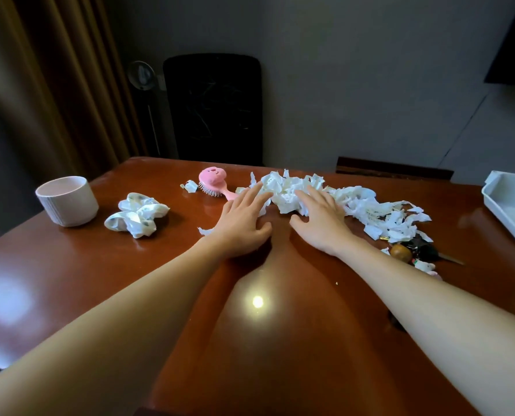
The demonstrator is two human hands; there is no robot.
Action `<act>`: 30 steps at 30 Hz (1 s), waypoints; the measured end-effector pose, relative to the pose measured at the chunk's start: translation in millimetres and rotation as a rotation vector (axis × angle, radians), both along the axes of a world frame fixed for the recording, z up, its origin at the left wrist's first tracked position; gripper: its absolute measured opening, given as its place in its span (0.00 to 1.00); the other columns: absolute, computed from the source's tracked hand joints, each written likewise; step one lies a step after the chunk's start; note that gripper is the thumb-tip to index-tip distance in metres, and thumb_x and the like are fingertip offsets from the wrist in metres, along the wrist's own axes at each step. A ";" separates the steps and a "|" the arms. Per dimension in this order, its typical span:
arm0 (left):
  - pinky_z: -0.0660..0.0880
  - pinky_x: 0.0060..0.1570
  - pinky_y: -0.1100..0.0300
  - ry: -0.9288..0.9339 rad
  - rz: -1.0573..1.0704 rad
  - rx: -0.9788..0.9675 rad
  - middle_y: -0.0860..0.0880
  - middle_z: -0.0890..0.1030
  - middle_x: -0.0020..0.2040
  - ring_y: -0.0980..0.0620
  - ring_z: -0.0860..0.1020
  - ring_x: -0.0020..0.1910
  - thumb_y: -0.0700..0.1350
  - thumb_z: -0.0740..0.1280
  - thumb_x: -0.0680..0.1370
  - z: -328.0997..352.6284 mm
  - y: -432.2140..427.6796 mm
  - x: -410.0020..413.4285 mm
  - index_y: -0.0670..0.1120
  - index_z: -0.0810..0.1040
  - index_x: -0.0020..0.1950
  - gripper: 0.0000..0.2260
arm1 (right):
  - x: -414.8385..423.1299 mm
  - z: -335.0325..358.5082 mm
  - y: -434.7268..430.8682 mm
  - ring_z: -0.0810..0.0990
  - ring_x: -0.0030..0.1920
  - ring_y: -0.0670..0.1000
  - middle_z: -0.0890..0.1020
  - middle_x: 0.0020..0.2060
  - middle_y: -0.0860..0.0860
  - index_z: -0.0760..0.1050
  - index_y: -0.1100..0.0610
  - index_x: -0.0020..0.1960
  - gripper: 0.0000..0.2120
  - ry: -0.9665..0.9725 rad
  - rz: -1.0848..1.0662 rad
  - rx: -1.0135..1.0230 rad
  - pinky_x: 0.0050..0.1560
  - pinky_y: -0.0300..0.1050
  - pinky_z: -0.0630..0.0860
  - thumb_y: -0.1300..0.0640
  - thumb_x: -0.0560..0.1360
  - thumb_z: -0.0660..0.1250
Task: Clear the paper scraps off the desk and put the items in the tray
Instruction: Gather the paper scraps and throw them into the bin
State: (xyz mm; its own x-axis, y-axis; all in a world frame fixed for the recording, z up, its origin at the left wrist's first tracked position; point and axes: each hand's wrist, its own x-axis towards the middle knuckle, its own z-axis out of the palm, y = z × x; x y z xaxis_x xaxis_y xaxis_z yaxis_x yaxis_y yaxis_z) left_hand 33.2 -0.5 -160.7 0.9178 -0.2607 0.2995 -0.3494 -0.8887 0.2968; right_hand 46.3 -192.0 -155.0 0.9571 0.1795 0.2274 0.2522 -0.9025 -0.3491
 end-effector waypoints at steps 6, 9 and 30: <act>0.44 0.75 0.46 -0.008 -0.046 0.020 0.51 0.48 0.81 0.49 0.46 0.79 0.52 0.61 0.78 1.9 -11.5 36.2 0.53 0.57 0.79 0.30 | 3.1 -12.0 -1.2 0.60 0.72 0.52 0.67 0.72 0.46 0.65 0.50 0.74 0.23 -0.031 0.044 -0.044 0.70 0.54 0.56 0.47 0.80 0.56; 0.46 0.75 0.46 0.041 -0.033 0.020 0.50 0.52 0.81 0.49 0.50 0.79 0.51 0.60 0.78 -2.5 -15.4 41.5 0.53 0.58 0.79 0.29 | 2.1 -13.4 0.0 0.62 0.70 0.52 0.69 0.70 0.46 0.67 0.50 0.72 0.21 -0.061 0.060 -0.065 0.69 0.53 0.57 0.47 0.81 0.55; 0.67 0.66 0.52 0.117 0.000 -0.013 0.49 0.73 0.67 0.48 0.72 0.64 0.51 0.60 0.81 -0.8 9.7 -44.8 0.48 0.71 0.70 0.19 | -51.8 9.1 13.3 0.63 0.69 0.52 0.71 0.69 0.45 0.70 0.48 0.67 0.17 0.065 0.187 -0.107 0.69 0.54 0.57 0.48 0.79 0.58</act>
